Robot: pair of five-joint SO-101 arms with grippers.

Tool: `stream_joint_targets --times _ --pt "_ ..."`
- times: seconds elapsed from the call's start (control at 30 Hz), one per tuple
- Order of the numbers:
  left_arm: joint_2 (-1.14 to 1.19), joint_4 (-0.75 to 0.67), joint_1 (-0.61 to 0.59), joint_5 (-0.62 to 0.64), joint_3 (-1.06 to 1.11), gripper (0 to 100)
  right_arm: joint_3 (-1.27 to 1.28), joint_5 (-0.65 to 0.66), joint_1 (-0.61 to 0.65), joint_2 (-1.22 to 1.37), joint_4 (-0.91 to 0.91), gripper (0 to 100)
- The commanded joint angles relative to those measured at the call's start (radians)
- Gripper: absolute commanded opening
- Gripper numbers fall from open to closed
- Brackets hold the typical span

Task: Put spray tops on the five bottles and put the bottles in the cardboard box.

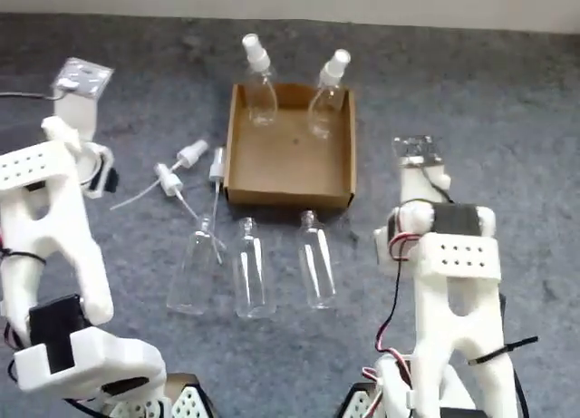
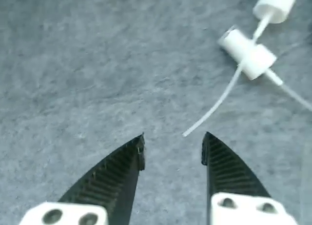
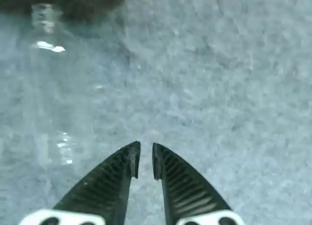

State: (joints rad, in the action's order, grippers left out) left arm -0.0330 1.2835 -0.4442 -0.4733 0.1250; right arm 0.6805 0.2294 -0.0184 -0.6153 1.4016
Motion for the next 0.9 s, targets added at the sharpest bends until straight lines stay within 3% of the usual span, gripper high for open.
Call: stream_joint_targets --times 0.0,0.1,0.23,0.3,0.4,0.73,0.87 --pt "-0.004 0.008 0.085 0.060 -0.056 17 -0.005 0.023 -0.013 -0.039 0.028 1.1" --pt "-0.004 0.008 0.133 0.064 -0.047 17 -0.018 -0.064 0.150 -0.039 0.038 6.7" --pt "-0.004 0.026 0.139 0.126 -0.048 17 -0.077 -0.238 0.412 -0.024 -0.002 22.1" --pt "-0.012 0.046 0.120 0.117 -0.050 17 -0.090 -0.284 0.486 0.021 -0.061 28.6" --pt "-0.013 0.049 0.079 0.083 -0.050 17 -0.091 -0.299 0.510 0.150 -0.153 33.6" --pt "-0.004 0.043 0.013 0.048 -0.047 17 -0.093 -0.361 0.515 0.464 -0.317 33.5" --pt "-0.004 0.043 0.016 0.048 -0.047 17 -0.091 -0.362 0.507 0.496 -0.315 25.2"
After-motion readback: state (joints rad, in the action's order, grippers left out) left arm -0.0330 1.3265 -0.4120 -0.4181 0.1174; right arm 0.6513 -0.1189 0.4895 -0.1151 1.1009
